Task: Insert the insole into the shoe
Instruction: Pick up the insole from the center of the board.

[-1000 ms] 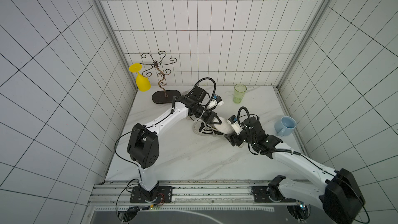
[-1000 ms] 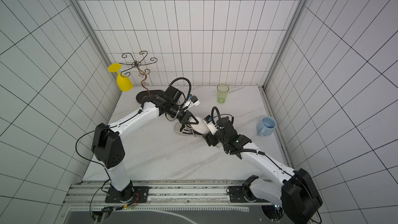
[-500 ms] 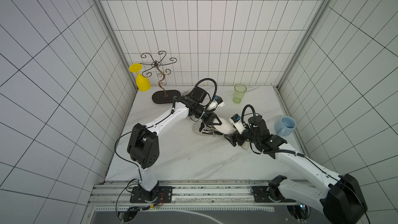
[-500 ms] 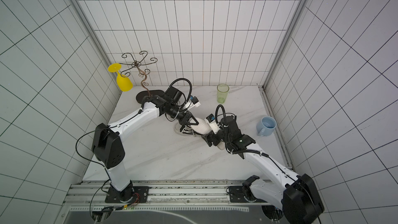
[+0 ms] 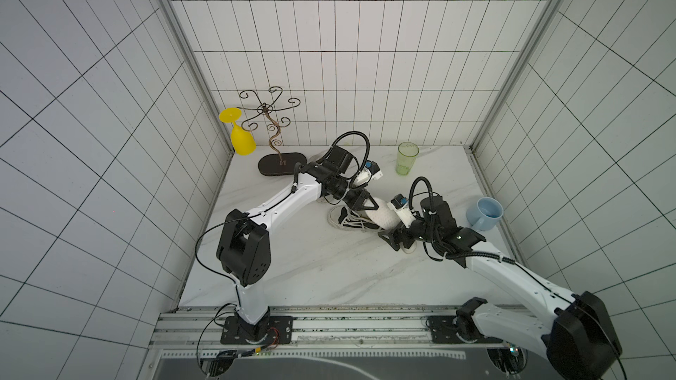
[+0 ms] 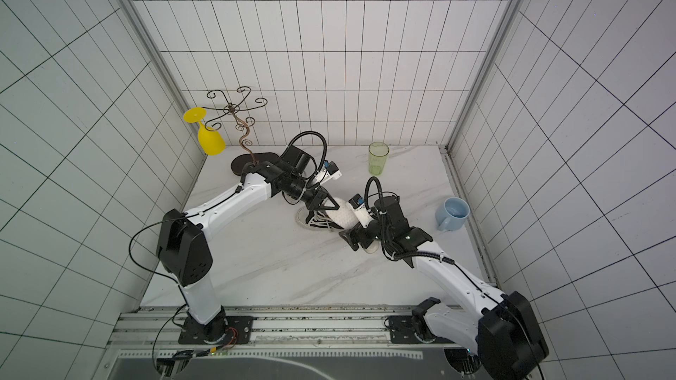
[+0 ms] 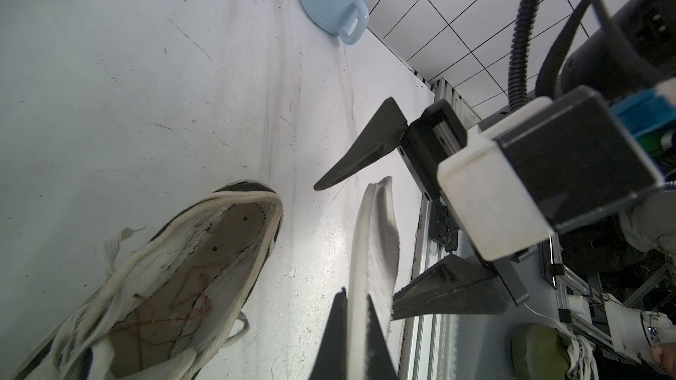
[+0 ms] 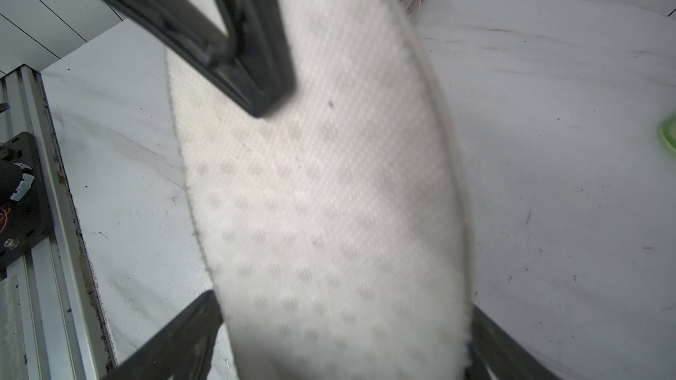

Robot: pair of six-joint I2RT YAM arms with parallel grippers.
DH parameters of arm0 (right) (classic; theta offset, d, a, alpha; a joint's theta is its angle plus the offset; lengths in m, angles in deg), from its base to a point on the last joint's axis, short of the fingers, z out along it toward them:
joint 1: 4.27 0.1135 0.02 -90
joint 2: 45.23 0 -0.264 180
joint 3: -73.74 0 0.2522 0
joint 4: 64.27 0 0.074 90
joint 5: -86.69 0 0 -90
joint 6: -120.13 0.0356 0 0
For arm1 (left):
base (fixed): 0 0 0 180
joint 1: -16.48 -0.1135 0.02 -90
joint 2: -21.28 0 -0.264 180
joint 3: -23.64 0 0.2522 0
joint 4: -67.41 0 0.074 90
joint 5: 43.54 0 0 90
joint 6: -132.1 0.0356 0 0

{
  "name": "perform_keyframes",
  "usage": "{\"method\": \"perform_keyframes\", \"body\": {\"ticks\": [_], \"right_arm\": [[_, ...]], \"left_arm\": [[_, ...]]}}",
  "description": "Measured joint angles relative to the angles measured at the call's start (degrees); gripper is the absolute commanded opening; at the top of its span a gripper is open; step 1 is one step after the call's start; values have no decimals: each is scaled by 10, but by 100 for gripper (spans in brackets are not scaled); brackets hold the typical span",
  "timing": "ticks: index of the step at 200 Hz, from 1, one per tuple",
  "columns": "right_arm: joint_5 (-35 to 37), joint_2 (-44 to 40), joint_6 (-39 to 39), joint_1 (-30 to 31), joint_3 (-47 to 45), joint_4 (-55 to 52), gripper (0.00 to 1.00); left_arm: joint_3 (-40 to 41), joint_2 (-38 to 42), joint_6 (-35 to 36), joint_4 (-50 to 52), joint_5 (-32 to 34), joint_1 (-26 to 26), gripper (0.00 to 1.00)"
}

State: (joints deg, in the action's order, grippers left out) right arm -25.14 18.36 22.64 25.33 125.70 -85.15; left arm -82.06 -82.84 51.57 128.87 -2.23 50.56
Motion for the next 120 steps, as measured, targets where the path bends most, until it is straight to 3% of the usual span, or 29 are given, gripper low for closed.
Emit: {"method": "perform_keyframes", "body": {"ticks": [120], "right_arm": [[28, 6, 1, 0, 1, 9, 60]], "left_arm": [[-7, -10, -5, -2, 8, 0, 0]]}}
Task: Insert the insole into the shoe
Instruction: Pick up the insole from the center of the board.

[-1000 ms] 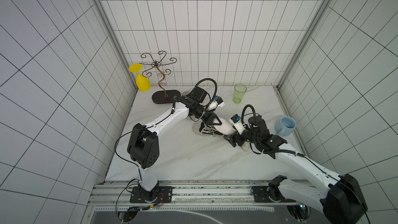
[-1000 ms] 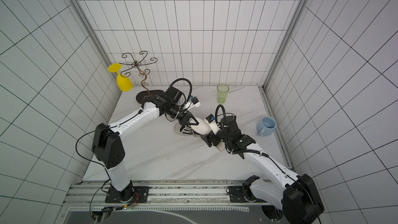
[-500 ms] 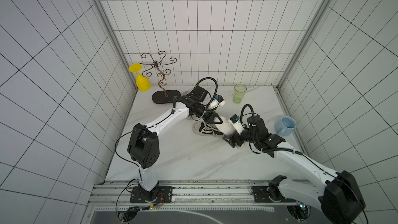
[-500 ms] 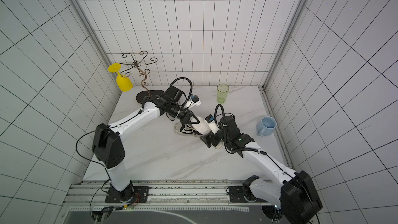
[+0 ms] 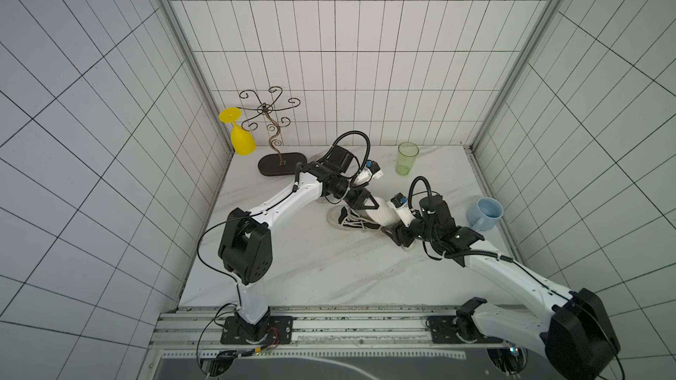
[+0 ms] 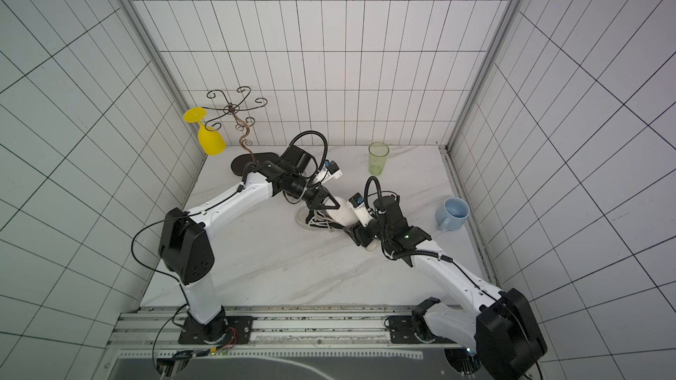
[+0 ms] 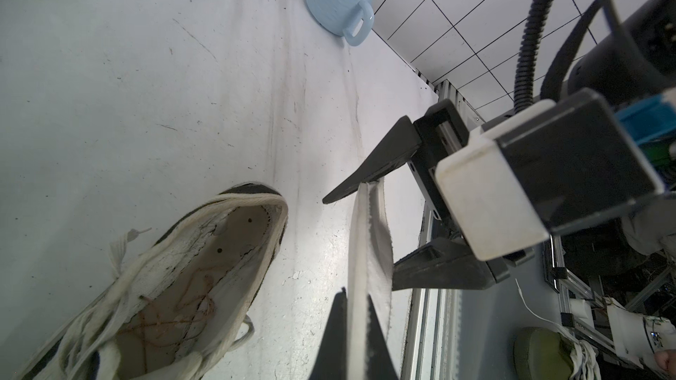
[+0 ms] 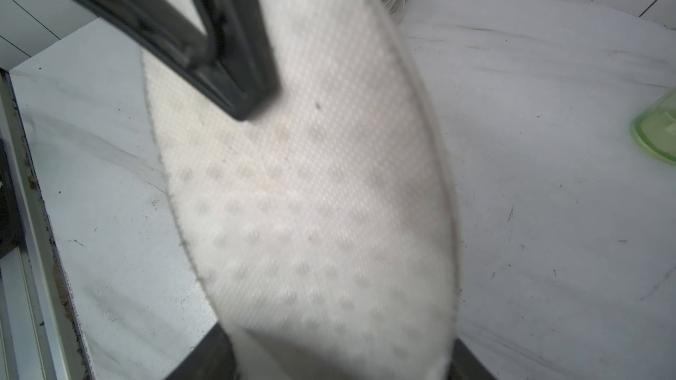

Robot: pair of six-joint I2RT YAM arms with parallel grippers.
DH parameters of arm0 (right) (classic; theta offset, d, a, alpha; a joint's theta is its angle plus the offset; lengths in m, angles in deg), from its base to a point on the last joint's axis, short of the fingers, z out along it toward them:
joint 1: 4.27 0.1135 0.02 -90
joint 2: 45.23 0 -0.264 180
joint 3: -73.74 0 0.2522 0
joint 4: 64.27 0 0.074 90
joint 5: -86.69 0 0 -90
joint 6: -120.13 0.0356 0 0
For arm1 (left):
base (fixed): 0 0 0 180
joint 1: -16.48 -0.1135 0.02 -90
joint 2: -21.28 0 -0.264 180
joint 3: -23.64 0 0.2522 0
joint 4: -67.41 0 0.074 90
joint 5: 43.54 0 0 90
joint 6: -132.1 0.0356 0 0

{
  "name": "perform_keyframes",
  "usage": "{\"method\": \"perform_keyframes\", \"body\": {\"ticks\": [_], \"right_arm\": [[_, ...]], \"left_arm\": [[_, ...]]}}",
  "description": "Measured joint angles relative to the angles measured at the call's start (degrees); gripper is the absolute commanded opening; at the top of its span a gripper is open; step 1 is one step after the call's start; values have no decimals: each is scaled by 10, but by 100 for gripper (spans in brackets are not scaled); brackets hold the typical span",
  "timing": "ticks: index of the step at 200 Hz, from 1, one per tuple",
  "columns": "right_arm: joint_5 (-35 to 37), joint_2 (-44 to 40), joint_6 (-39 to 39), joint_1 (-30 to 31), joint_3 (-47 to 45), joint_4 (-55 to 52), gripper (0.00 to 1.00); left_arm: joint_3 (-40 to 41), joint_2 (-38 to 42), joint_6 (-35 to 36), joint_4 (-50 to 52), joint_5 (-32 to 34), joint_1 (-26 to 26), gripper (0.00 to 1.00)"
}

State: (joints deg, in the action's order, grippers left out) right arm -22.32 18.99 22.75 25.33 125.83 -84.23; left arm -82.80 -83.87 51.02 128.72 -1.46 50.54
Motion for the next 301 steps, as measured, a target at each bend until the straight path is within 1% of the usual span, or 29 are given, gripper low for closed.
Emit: {"method": "perform_keyframes", "body": {"ticks": [49, 80, 87, 105, 116, 128, 140, 144, 154, 165, 178, 191, 200, 212, 233, 248, 260, 277, 289, 301], "right_arm": [[10, -1, 2, 0, 0, 3, 47], [12, -1, 5, 0, 0, 9, 46], [12, -1, 5, 0, 0, 10, 45], [15, -1, 7, 0, 0, 12, 35], [16, -1, 7, 0, 2, 9, 31], [16, 3, 8, 0, 10, 4, 31], [15, 11, 9, 0, 20, -3, 32], [15, 14, 9, 0, 24, -5, 32], [14, 23, 9, 0, 33, -9, 32], [13, 30, 9, 0, 38, -10, 32], [12, 33, 9, 0, 42, -16, 32], [11, 37, 9, 0, 46, -23, 31], [11, 40, 10, 0, 49, -30, 31], [11, 50, 14, 0, 57, -43, 30], [15, 77, 23, -8, 79, -78, 28], [19, 106, 25, -18, 112, -123, 28], [25, 136, 28, -24, 156, -174, 29], [31, 184, 37, -29, 237, -247, 28], [38, 210, 46, -30, 286, -291, 28], [46, 222, 54, -30, 310, -322, 28]], "left_arm": [[0, 0, -17, -8, 5, -1, 0], [0, 0, -25, -14, 5, -5, 0], [0, 0, -26, -14, 5, -5, 0], [0, -1, -31, -15, 7, -7, 0], [0, -1, -35, -16, 8, -8, 2], [0, -1, -40, -19, 10, -9, 8], [0, -1, -47, -23, 10, -12, 9], [0, -1, -50, -24, 11, -12, 11], [0, -1, -54, -27, 13, -13, 20], [0, -1, -61, -28, 15, -16, 26], [0, -1, -65, -28, 17, -17, 38], [0, -1, -73, -30, 20, -20, 46], [1, -1, -84, -36, 23, -23, 49], [2, 0, -100, -49, 34, -30, 51], [11, 13, -142, -72, 89, -52, 52], [22, 36, -176, -78, 165, -67, 51], [31, 57, -197, -73, 233, -71, 52], [43, 83, -224, -61, 330, -44, 54], [56, 88, -244, -56, 374, -14, 55], [73, 86, -264, -55, 403, 12, 55]]}}
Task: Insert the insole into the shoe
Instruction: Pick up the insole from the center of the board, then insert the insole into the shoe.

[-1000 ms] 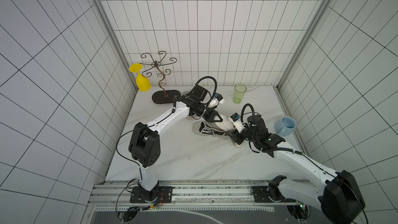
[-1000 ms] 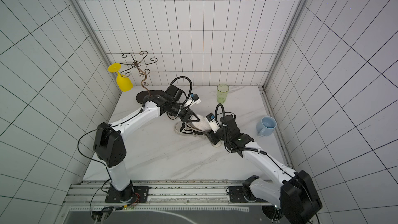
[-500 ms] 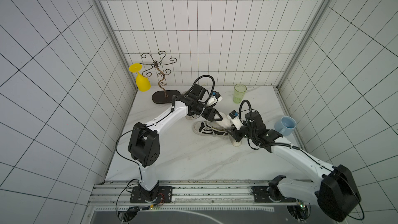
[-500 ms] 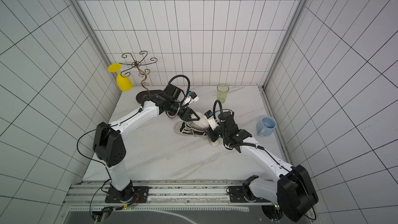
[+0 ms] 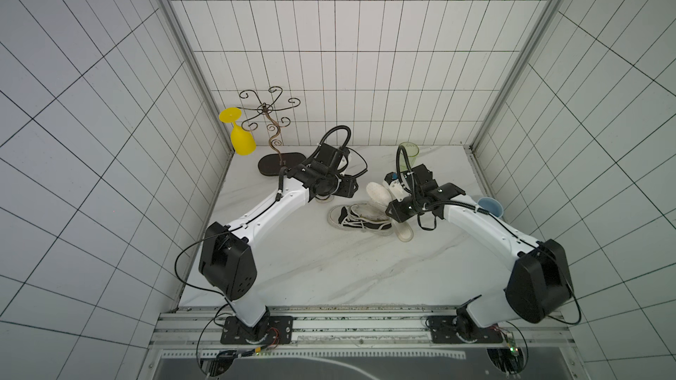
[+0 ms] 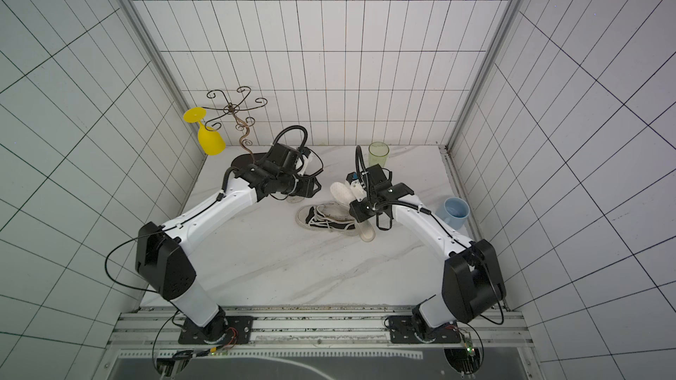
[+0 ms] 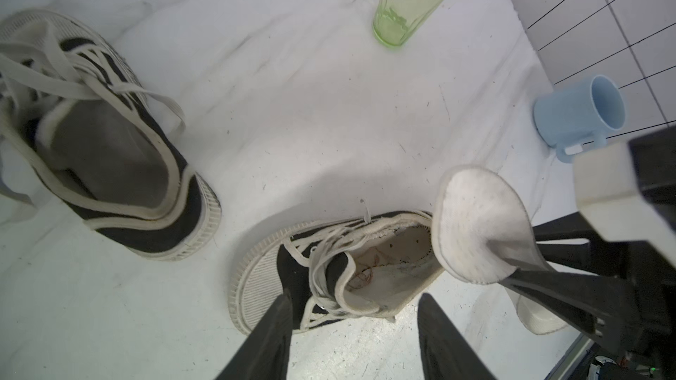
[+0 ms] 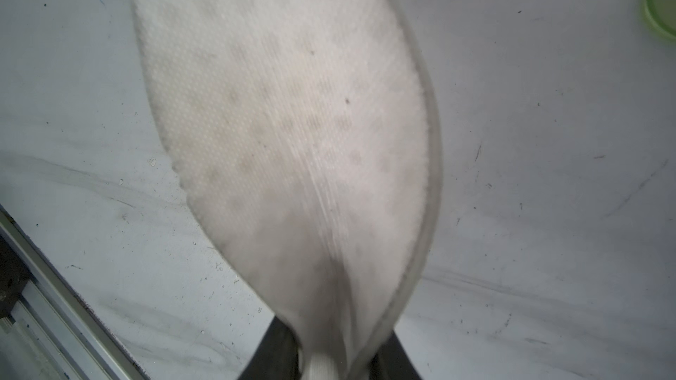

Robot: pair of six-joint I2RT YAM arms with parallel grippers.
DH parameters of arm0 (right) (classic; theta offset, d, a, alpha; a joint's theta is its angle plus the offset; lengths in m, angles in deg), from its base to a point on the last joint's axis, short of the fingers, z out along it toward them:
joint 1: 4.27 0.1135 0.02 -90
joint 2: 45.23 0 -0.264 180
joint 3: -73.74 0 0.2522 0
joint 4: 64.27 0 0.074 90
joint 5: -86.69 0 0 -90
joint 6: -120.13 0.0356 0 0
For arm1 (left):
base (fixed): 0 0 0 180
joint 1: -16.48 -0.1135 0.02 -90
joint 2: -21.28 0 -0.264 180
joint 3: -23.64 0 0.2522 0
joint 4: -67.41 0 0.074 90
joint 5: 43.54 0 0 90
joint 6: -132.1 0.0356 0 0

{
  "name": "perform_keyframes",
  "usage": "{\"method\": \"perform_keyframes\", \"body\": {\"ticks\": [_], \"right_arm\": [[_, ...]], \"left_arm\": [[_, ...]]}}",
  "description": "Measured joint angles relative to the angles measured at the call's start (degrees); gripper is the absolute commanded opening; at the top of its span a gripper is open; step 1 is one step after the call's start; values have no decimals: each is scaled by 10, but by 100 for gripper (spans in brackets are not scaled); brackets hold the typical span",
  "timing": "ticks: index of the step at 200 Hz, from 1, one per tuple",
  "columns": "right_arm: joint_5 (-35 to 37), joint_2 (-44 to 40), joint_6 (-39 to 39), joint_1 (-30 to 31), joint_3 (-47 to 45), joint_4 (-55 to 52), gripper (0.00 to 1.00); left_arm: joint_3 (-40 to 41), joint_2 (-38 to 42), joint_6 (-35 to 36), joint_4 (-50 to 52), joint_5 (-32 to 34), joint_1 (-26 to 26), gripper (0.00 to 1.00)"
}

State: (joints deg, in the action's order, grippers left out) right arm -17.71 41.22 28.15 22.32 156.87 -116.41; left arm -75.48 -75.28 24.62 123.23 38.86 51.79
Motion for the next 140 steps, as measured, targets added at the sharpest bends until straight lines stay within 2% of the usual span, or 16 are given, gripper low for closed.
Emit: {"method": "perform_keyframes", "body": {"ticks": [17, 55, 94, 110, 140], "right_arm": [[12, 0, 9, 0, 5, -40, 28], [31, 0, 22, -17, 5, -93, 28], [28, -2, 26, -25, 5, -105, 28], [22, -3, 26, -25, 5, -106, 28], [8, -5, 26, -19, 5, -115, 28]], "left_arm": [[24, -13, -26, 6, 32, 25, 56], [35, -38, -58, 12, 80, 30, 56], [46, -57, -76, -5, 89, 30, 53], [46, -71, -81, -11, 88, 30, 46], [46, -82, -85, -14, 80, 30, 22]]}}
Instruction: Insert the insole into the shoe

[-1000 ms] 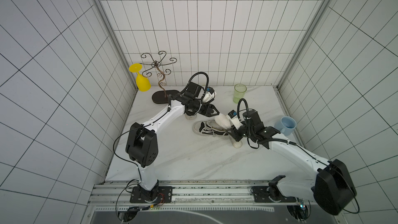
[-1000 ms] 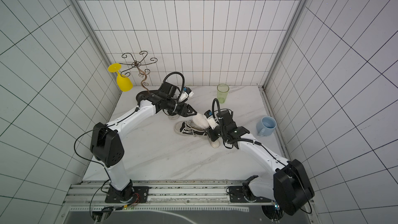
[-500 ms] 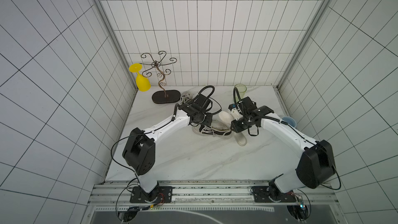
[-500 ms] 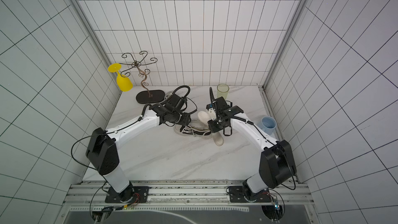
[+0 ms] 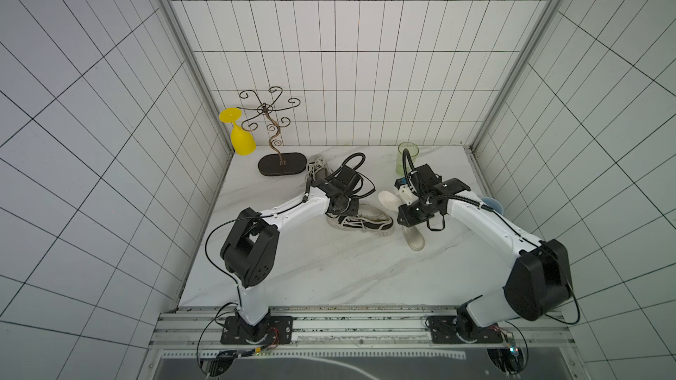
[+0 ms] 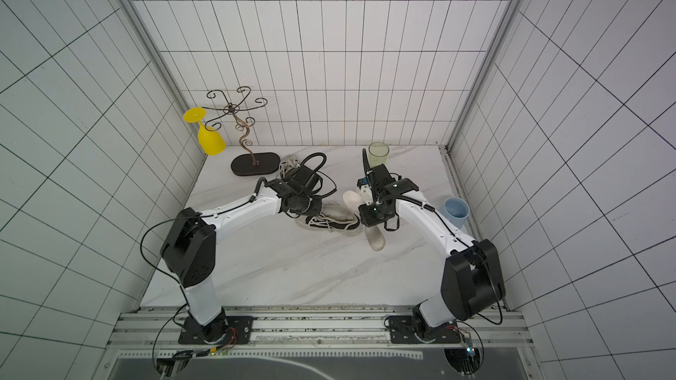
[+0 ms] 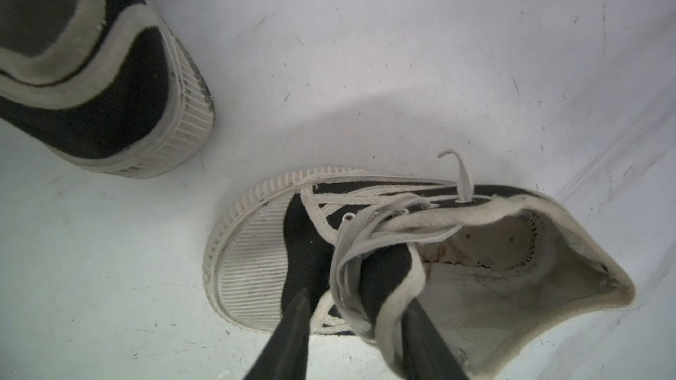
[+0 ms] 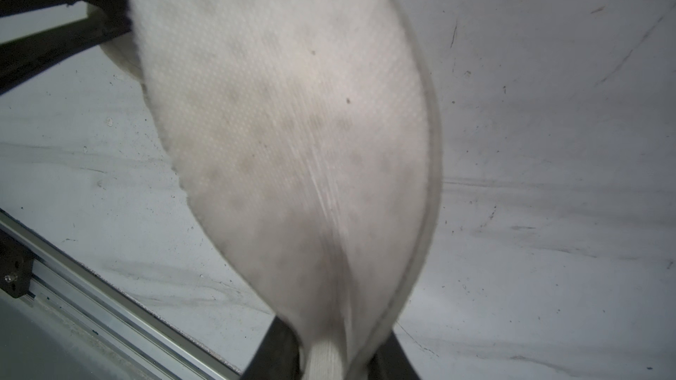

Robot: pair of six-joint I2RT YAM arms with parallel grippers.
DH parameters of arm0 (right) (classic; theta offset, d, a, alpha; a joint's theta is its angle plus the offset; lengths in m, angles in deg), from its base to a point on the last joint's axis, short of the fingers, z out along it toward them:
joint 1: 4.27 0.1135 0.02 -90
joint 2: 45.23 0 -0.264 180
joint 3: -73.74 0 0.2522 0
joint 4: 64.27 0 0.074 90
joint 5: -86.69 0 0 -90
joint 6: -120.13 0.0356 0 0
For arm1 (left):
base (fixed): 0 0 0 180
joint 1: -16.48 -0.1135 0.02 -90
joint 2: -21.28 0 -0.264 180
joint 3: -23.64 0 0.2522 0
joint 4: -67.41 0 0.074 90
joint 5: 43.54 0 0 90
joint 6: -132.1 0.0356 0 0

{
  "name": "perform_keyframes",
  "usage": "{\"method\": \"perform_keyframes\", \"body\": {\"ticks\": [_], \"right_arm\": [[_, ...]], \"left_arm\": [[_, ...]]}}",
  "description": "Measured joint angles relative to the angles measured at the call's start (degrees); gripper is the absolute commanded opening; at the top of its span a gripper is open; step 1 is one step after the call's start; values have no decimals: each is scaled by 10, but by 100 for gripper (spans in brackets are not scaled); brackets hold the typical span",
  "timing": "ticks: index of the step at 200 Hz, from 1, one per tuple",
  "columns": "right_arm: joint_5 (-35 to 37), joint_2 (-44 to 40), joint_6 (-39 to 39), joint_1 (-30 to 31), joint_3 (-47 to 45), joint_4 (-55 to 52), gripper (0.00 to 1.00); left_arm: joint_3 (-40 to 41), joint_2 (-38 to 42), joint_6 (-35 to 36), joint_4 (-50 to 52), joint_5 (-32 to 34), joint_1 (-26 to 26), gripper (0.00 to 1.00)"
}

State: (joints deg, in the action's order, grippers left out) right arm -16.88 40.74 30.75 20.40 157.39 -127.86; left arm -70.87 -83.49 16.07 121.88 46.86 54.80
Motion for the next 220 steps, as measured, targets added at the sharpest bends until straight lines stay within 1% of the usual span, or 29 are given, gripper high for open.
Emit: {"method": "perform_keyframes", "body": {"ticks": [12, 35, 45, 73, 106, 151, 180, 220], "right_arm": [[-6, 0, 0, 7, 0, -6, 28], [-18, 0, 0, 22, 0, -20, 28], [-21, 0, 0, 26, 0, -30, 28], [-32, 1, 6, 32, 0, -57, 28], [-43, 0, 22, 32, 0, -87, 28], [-52, -8, 45, 32, 0, -107, 29], [-56, -10, 55, 33, -2, -113, 28], [-76, -11, 74, 49, -4, -115, 28]], "left_arm": [[0, 0, 5, -2, -8, 1, 14], [3, 0, 15, -15, -26, 3, 3], [7, 0, 33, -23, -33, 2, 0], [11, 1, 90, -43, -70, 1, 0], [11, 2, 172, -69, -135, 1, 0], [-1, 2, 264, -71, -209, 2, 0], [-9, 2, 284, -68, -230, 2, 0], [-18, -3, 269, -66, -240, 2, 0]]}}
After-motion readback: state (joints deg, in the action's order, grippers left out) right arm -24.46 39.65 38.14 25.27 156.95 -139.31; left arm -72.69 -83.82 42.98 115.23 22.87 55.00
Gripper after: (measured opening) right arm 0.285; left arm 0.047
